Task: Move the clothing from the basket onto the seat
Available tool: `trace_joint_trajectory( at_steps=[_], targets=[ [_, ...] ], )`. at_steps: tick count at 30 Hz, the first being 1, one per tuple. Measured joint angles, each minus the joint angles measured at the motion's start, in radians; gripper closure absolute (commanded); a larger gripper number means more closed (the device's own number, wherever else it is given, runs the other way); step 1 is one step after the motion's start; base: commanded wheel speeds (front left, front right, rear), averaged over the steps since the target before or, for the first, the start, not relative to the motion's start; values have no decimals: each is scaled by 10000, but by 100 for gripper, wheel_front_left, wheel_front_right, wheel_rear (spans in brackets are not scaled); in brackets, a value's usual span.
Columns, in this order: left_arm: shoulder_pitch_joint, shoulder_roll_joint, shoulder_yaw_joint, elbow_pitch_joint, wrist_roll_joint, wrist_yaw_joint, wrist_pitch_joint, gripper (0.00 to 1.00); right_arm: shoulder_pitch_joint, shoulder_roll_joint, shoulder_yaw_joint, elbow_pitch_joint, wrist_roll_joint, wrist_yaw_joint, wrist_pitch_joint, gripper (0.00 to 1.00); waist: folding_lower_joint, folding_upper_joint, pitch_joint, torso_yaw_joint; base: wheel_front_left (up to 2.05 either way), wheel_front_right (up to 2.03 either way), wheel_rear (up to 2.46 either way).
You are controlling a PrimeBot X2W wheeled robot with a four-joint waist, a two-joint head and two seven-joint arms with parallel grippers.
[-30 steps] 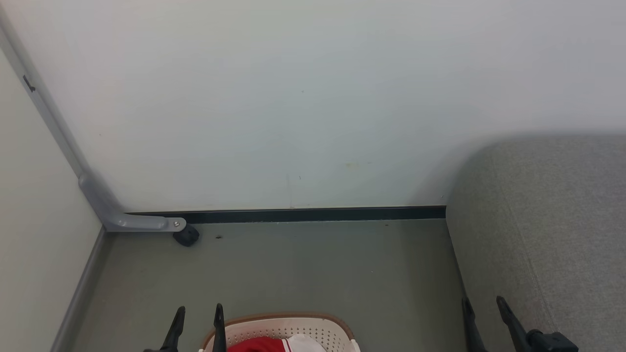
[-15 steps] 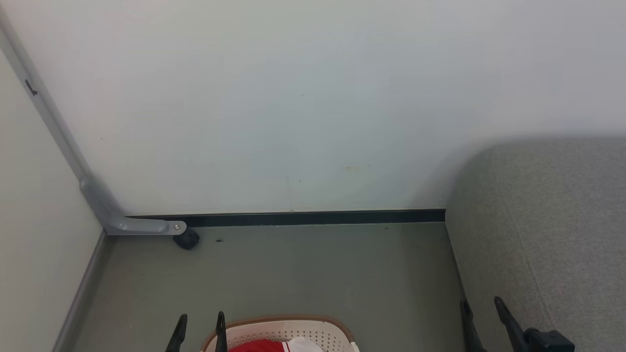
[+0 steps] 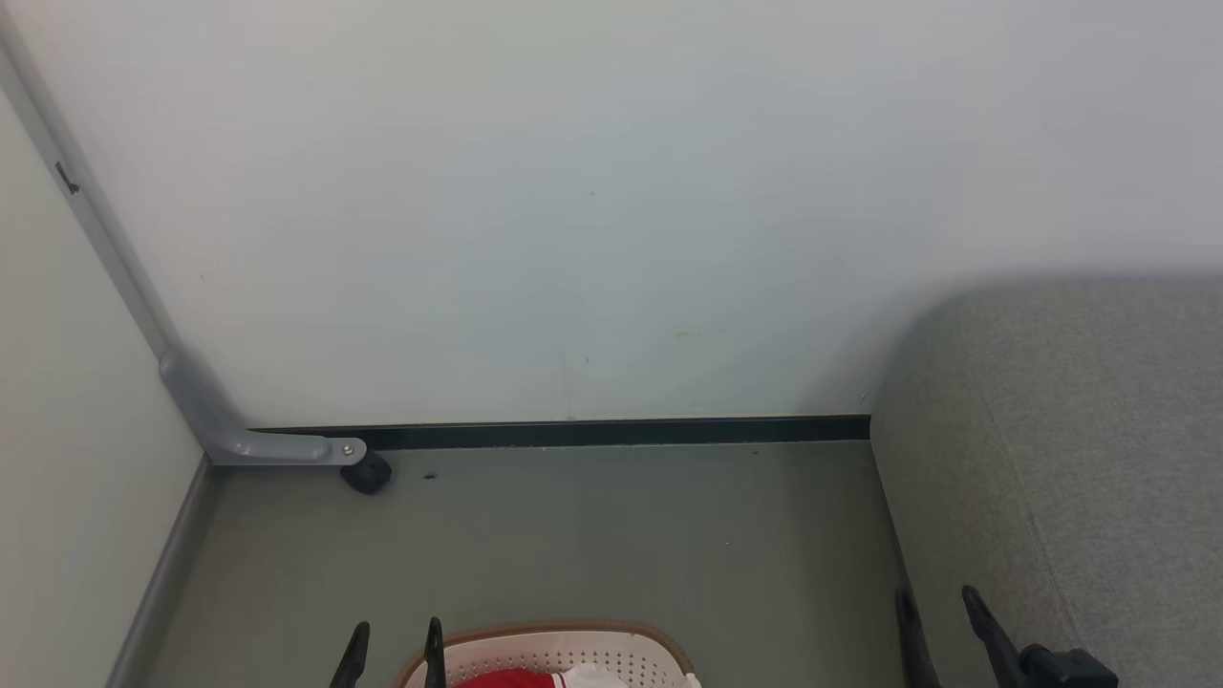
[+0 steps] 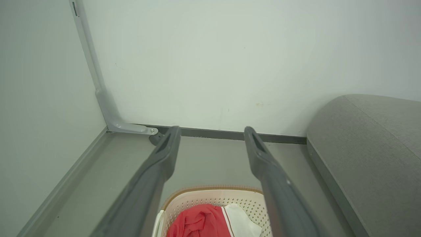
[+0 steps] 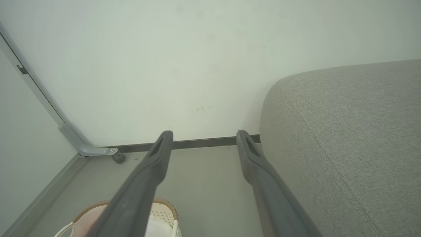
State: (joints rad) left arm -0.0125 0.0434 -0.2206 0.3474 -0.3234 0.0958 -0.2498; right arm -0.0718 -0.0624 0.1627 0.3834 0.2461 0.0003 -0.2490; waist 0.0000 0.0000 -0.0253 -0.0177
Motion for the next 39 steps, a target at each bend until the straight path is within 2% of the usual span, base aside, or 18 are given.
trace_joint_trajectory(
  at_steps=[22,25,34,39],
  targets=[
    [12,2,-48,-17,21,-12,0,0,0,50,2,0,-90,79,0,0,0,0,241,-99,0,0,0],
    [17,10,-155,-17,245,-255,0,0,1,52,-25,-82,-105,13,0,0,0,0,409,-152,0,0,0],
    [-51,27,-198,-81,424,-447,0,0,-7,73,-284,-151,-94,-196,0,0,1,0,1312,-400,0,0,0],
    [-406,221,-474,186,779,-813,0,0,-49,77,-360,-311,-100,-280,0,0,1,1,1962,-628,0,0,0]
  ],
)
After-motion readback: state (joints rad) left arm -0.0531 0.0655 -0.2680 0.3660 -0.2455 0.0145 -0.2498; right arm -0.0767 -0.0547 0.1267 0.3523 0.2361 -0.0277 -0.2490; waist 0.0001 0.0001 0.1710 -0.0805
